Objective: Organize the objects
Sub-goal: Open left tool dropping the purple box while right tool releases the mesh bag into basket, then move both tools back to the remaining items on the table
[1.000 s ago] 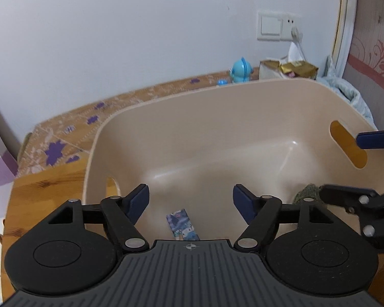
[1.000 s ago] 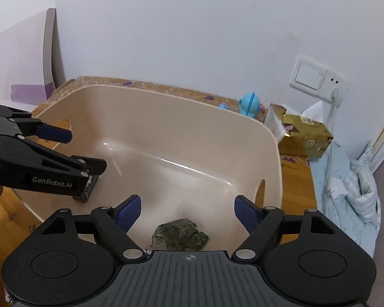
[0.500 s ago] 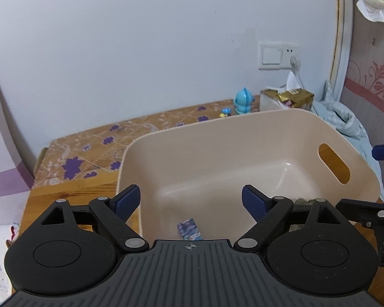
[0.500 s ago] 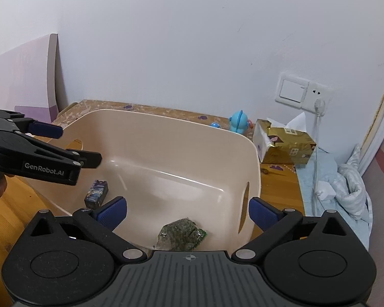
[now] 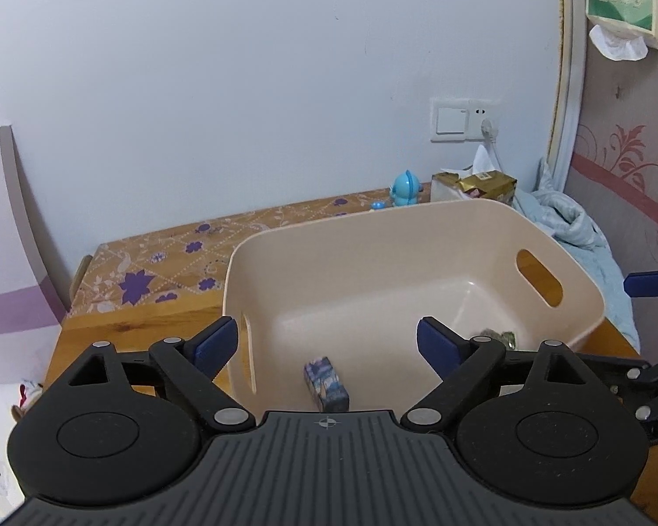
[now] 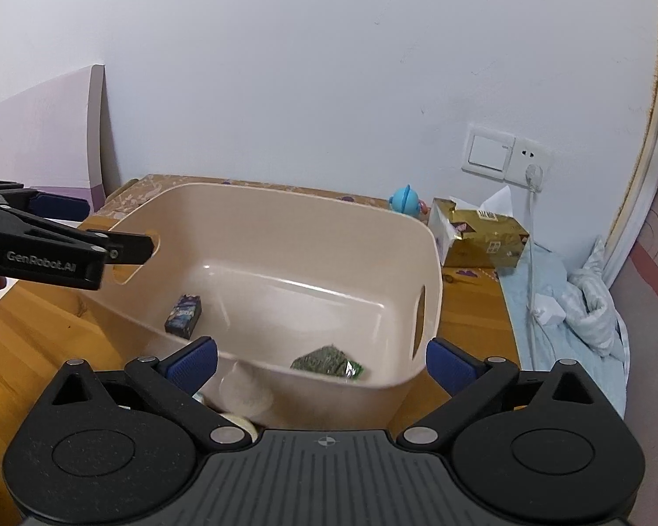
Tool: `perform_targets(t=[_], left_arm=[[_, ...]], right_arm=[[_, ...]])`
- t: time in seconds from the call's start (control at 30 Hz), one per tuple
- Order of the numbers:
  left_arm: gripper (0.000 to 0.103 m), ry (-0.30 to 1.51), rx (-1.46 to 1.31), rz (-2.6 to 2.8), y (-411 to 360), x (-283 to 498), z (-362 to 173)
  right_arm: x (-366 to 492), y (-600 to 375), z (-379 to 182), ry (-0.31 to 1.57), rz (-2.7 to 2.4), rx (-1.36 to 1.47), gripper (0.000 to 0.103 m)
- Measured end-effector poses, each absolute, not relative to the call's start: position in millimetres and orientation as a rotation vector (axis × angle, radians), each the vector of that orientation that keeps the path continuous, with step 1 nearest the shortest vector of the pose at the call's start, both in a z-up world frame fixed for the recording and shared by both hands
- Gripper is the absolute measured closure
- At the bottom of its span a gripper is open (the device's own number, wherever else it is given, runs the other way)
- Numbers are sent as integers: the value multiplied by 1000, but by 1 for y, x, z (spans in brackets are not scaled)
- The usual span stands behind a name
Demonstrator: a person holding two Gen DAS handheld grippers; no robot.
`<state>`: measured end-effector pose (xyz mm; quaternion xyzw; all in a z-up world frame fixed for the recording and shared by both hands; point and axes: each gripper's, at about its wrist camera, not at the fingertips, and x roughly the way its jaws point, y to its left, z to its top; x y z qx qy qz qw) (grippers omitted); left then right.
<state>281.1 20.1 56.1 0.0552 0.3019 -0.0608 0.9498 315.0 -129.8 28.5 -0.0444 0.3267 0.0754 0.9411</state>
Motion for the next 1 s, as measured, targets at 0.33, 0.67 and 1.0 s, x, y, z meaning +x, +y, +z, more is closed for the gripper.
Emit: perform_targets(t=[0.33, 0.67, 1.0], left_arm=[[11, 604, 124, -114, 28, 246, 53], [11, 629, 145, -129, 26, 213, 32], [11, 673, 149, -164, 24, 188, 3]], right_arm=[[286, -132, 15, 708, 135, -88, 0], [260, -129, -6, 743, 145, -53, 0], [244, -119, -33, 781, 163, -42, 0]])
